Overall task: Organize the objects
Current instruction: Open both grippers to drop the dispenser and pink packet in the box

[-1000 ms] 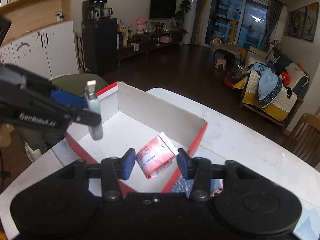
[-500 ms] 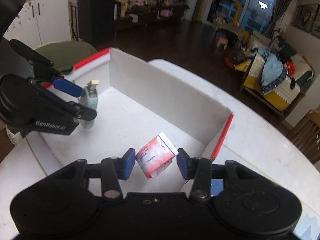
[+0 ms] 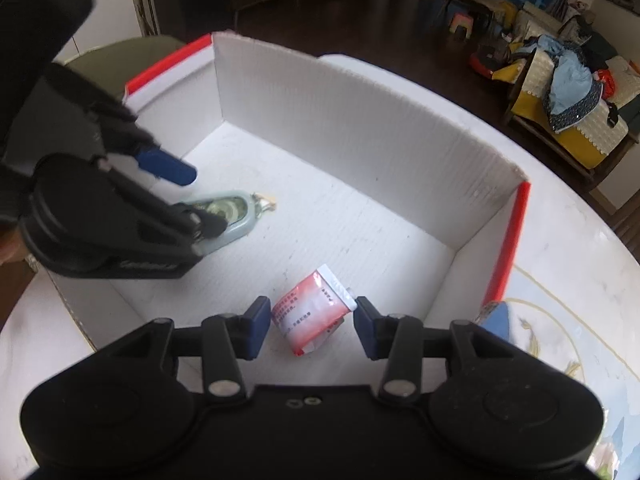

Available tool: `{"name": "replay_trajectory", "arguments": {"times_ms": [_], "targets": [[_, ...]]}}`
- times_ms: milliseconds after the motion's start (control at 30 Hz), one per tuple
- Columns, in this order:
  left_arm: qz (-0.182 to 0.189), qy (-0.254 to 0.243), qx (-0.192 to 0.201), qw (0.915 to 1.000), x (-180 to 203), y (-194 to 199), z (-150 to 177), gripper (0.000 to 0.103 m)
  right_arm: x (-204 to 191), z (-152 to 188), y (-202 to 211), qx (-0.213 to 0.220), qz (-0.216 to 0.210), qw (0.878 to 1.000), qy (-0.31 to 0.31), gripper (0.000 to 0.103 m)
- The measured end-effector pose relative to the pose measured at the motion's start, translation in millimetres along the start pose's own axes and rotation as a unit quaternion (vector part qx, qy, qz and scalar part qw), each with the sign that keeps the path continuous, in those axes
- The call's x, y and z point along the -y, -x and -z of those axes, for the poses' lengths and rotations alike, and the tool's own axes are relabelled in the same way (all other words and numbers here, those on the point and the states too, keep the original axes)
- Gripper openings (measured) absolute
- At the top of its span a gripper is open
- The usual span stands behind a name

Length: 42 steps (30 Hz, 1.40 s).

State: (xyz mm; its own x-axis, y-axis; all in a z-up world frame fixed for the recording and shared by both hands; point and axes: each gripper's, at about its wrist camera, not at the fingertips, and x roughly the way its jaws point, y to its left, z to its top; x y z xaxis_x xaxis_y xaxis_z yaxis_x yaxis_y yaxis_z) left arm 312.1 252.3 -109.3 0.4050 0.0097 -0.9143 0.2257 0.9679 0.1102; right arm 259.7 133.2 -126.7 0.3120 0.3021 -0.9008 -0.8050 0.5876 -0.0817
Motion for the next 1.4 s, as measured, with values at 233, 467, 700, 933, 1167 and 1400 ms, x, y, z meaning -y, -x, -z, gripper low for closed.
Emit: {"name": "replay_trajectory", "arguments": {"times_ms": [233, 467, 700, 933, 1167, 1400], "targets": [[0.005, 0.009, -0.008, 0.9999, -6, -5, -5, 0.041, -3, 1, -7, -0.009, -0.003, 1.0, 0.005, 0.048], [0.0, 0.021, 0.002, 0.9998, -8, 3, -4, 0.049, -3, 4, 13, 0.014, -0.015, 1.0, 0.003, 0.059], [0.005, 0.033, 0.033, 0.9989, -6, 30, -1, 0.052, 10, 14, 48, 0.046, -0.029, 0.998, -0.015, 0.062], [0.013, 0.029, 0.074, 0.9967, 11, 74, 4, 0.052, 25, 32, 94, 0.085, -0.035, 0.995, -0.031, 0.062], [0.021, 0.023, 0.106, 0.9939, 41, 113, 16, 0.052, 40, 63, 140, 0.117, -0.034, 0.991, -0.045, 0.062], [0.012, 0.017, 0.133, 0.9908, 77, 148, 32, 0.053, 54, 102, 182, 0.147, -0.037, 0.987, -0.049, 0.063]]}}
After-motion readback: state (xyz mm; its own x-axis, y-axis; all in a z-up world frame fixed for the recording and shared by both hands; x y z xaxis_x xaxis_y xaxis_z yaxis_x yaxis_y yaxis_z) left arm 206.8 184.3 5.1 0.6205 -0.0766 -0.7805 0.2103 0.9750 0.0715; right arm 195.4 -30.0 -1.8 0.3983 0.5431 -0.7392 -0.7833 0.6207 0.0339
